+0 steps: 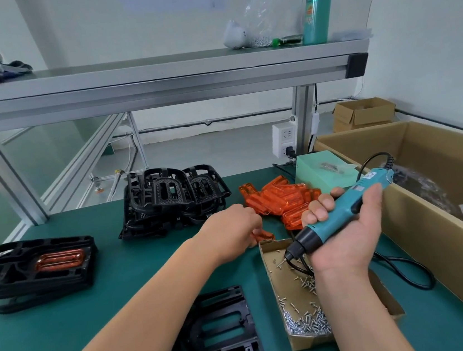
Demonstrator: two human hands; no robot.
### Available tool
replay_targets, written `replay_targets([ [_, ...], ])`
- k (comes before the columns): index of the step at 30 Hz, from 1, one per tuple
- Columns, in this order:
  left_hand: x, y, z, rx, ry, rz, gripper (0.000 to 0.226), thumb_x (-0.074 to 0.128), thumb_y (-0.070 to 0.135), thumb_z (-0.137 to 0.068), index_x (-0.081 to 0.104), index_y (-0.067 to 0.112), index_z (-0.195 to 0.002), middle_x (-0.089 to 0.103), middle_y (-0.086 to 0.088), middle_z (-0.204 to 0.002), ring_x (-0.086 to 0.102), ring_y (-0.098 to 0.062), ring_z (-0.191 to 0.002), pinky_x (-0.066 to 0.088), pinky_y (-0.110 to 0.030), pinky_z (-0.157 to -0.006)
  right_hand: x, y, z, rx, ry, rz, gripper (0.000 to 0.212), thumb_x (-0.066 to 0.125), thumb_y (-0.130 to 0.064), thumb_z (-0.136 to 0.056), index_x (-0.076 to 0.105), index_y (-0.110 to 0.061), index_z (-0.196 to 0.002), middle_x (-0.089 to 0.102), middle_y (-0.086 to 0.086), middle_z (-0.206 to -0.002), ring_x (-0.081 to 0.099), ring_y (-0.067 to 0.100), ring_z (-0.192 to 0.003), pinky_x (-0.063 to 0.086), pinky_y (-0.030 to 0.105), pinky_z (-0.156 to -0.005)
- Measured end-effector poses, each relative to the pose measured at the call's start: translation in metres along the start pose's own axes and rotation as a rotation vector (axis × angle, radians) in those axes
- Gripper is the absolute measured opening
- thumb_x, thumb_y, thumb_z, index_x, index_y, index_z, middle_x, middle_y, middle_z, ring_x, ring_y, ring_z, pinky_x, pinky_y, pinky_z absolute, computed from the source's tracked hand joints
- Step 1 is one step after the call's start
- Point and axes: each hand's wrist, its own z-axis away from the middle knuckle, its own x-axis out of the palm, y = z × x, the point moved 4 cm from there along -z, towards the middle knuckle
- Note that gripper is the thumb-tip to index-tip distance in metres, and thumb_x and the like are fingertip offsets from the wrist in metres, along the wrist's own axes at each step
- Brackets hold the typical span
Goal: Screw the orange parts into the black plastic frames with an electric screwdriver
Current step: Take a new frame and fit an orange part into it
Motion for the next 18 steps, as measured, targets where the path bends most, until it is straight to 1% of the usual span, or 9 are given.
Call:
replay_targets([
  [2,-0.002,-0.007,0.009,-0.061,-0.005,0.037,0.023,0.077,0.032,-0.089,0.066,0.028,-0.11,0.059,0.008,-0.107,0.053,-0.018,-0.11,0.052,-0.04,-0.086,0.011,-0.002,0.012,-0.033,-0.032,-0.02,0.06,0.072,-0.08,-0.085,0.067,-0.026,-0.111,0.06,-0.003,-0.095,0.054,0.018,-0.083,0.041,0.041,-0.078],
  [5,-0.002,-0.022,0.032,-0.125,-0.057,0.062,0.034,0.075,0.038,-0.092,0.062,0.027,-0.122,0.063,0.005,-0.116,0.054,-0.019,-0.113,0.049,-0.039,-0.093,0.028,-0.008,0.033,-0.051,-0.043,0.035,0.053,0.068,-0.079,-0.089,0.071,-0.028,-0.102,0.062,-0.004,-0.091,0.056,0.016,-0.08,0.042,0.039,-0.077],
  [7,-0.004,-0.028,0.052,-0.148,-0.048,0.032,0.029,0.064,0.038,-0.1,0.061,0.026,-0.126,0.066,0.004,-0.119,0.057,-0.02,-0.115,0.048,-0.038,-0.096,0.041,-0.01,0.049,-0.055,-0.053,0.038,0.05,0.062,-0.077,-0.093,0.07,-0.028,-0.096,0.062,-0.006,-0.087,0.057,0.014,-0.076,0.042,0.035,-0.075],
  [10,-0.011,-0.038,0.086,-0.223,0.028,0.052,0.022,0.046,0.032,-0.108,0.064,0.026,-0.118,0.07,0.005,-0.107,0.063,-0.021,-0.103,0.05,-0.037,-0.087,0.062,-0.014,0.075,-0.039,-0.057,0.06,0.048,0.053,-0.073,-0.099,0.067,-0.028,-0.091,0.061,-0.009,-0.08,0.057,0.009,-0.07,0.042,0.03,-0.072],
  [12,-0.016,-0.044,0.113,-0.282,0.094,0.192,0.02,0.048,0.028,-0.108,0.067,0.03,-0.111,0.069,0.013,-0.092,0.062,-0.009,-0.088,0.047,-0.033,-0.079,0.073,-0.015,0.088,-0.022,-0.066,0.044,0.048,0.046,-0.07,-0.103,0.062,-0.027,-0.09,0.059,-0.011,-0.075,0.055,0.006,-0.066,0.043,0.025,-0.068],
  [14,-0.019,-0.047,0.139,-0.338,0.134,0.424,0.021,0.053,0.023,-0.106,0.071,0.034,-0.104,0.065,0.023,-0.074,0.058,0.001,-0.07,0.042,-0.02,-0.066,0.086,-0.016,0.102,-0.002,-0.057,0.029,0.049,0.04,-0.066,-0.107,0.057,-0.025,-0.088,0.057,-0.011,-0.069,0.053,0.005,-0.061,0.044,0.021,-0.061],
  [15,-0.021,-0.047,0.15,-0.355,0.147,0.519,0.023,0.055,0.021,-0.105,0.073,0.037,-0.104,0.064,0.025,-0.07,0.055,0.002,-0.063,0.04,-0.015,-0.061,0.09,-0.017,0.107,0.005,-0.058,0.02,0.05,0.038,-0.065,-0.108,0.055,-0.024,-0.087,0.056,-0.011,-0.067,0.052,0.004,-0.059,0.044,0.019,-0.059],
  [16,-0.021,-0.045,0.16,-0.366,0.151,0.585,0.027,0.057,0.02,-0.104,0.074,0.041,-0.107,0.065,0.025,-0.069,0.054,0.001,-0.061,0.041,-0.014,-0.06,0.093,-0.017,0.112,0.011,-0.066,0.018,0.05,0.036,-0.064,-0.109,0.054,-0.023,-0.086,0.055,-0.011,-0.065,0.051,0.004,-0.057,0.044,0.018,-0.057],
  [18,-0.022,-0.04,0.174,-0.357,0.144,0.652,0.038,0.057,0.017,-0.103,0.071,0.052,-0.112,0.068,0.019,-0.073,0.056,0.0,-0.062,0.046,-0.015,-0.063,0.1,-0.017,0.121,0.011,-0.07,0.041,0.05,0.034,-0.063,-0.109,0.053,-0.023,-0.086,0.054,-0.011,-0.064,0.051,0.003,-0.056,0.043,0.017,-0.056],
])
